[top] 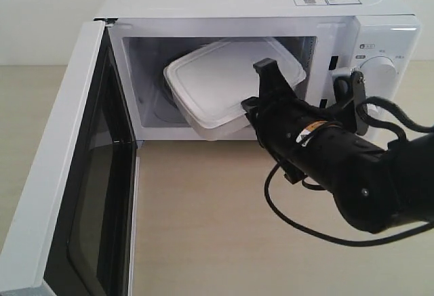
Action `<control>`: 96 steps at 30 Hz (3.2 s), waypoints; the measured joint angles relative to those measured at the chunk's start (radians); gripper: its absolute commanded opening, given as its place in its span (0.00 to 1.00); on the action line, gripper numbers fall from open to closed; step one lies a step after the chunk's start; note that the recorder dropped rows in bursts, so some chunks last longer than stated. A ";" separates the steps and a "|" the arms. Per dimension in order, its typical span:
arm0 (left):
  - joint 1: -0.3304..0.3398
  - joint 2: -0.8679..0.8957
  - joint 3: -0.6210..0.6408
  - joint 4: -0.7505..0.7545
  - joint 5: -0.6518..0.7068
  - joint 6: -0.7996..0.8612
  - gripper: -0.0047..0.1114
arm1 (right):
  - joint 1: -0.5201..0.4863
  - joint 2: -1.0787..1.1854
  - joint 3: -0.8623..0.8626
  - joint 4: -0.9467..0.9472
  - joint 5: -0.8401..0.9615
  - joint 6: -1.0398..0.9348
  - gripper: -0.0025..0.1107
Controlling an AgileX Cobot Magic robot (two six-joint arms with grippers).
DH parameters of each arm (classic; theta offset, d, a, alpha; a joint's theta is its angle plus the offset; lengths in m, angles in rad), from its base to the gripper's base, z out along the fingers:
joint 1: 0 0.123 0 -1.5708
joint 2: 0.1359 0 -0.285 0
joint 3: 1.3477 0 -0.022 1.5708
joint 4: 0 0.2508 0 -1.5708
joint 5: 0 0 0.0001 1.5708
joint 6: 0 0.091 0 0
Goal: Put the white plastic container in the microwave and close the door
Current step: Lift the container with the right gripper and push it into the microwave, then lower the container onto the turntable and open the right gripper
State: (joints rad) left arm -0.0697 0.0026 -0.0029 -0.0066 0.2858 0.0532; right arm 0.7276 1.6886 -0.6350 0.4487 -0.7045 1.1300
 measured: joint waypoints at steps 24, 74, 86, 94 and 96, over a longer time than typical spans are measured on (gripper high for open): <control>0.000 0.000 0.000 0.000 0.000 0.000 0.08 | 0.000 0.210 -0.274 0.187 0.070 -0.080 0.02; 0.000 0.000 0.000 0.000 0.000 0.000 0.08 | -0.054 0.251 -0.341 0.155 0.117 -0.208 0.43; 0.000 0.000 0.000 0.000 0.000 0.000 0.08 | -0.054 0.055 -0.243 0.133 0.355 -0.636 0.02; 0.000 0.000 0.000 0.000 0.000 0.000 0.08 | -0.054 0.105 -0.202 -0.013 0.379 -1.130 0.02; 0.000 0.000 0.000 0.000 0.000 0.000 0.08 | -0.054 0.141 -0.202 -0.015 0.304 -1.146 0.02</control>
State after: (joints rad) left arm -0.0697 0.0026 -0.0029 -0.0066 0.2858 0.0532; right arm 0.6739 1.8297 -0.8366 0.4335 -0.4007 -0.0156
